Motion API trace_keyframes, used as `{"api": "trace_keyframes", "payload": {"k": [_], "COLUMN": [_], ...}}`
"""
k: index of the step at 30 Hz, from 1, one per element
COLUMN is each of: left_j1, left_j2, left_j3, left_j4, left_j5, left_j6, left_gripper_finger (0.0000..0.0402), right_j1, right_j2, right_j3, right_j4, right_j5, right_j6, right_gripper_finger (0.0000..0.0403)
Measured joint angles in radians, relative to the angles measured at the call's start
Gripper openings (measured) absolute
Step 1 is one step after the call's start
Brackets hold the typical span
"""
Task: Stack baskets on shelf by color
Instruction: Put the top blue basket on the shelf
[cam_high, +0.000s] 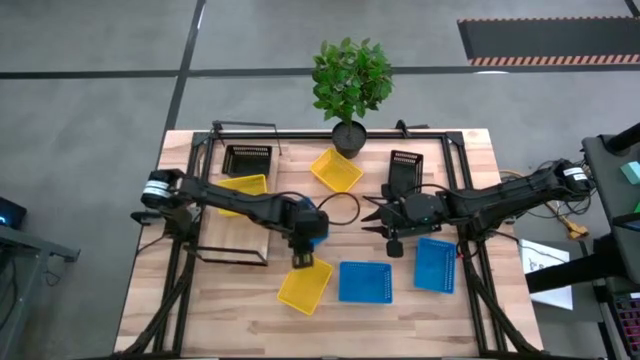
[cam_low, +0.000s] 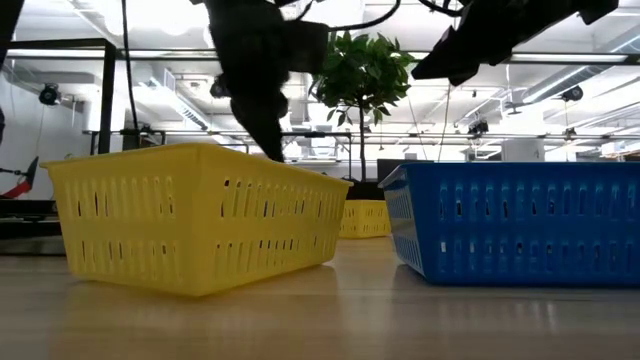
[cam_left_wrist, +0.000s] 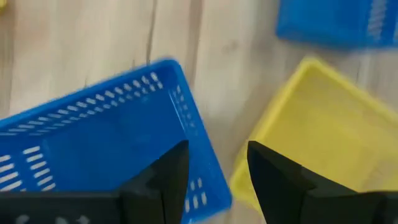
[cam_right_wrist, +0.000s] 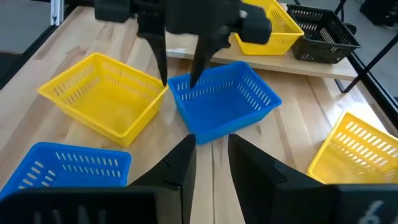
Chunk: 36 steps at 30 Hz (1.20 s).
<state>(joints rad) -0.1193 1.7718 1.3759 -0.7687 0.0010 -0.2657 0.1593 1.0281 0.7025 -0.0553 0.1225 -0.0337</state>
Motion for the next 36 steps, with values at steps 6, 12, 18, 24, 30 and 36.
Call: {"api": "trace_keyframes", "payload": {"k": [6,12,18,24,30,36], "left_j1": [0.0,0.0,0.001,0.001,0.001,-0.015], "left_j2": [0.037,0.084,0.109,0.124,0.124,0.093], "left_j3": [0.018,0.012,0.01,0.009,0.009,0.052], "left_j4": [0.087,0.135,0.129,0.133,0.133,0.13], "left_j5": [-0.06,-0.074,-0.112,-0.126,-0.167,-0.204], "left_j6": [-0.086,-0.111,-0.143,-0.148,-0.206,-0.254], "left_gripper_finger": [0.0147,0.0147,0.0147,0.0114,0.0016,0.0003], "right_j1": [0.0,0.0,0.0,0.0,0.0,0.0], "right_j2": [-0.023,-0.03,-0.028,-0.028,-0.028,-0.028], "right_j3": [0.0,-0.001,-0.005,-0.005,-0.005,-0.005], "right_j4": [-0.021,-0.054,-0.065,-0.063,-0.064,-0.069], "right_j5": [0.0,-0.001,0.0,0.0,0.0,0.0], "right_j6": [-0.02,-0.007,-0.003,-0.003,-0.005,-0.037], "right_gripper_finger": [0.0083,0.0089,0.0091,0.0091,0.0091,0.0091]}}
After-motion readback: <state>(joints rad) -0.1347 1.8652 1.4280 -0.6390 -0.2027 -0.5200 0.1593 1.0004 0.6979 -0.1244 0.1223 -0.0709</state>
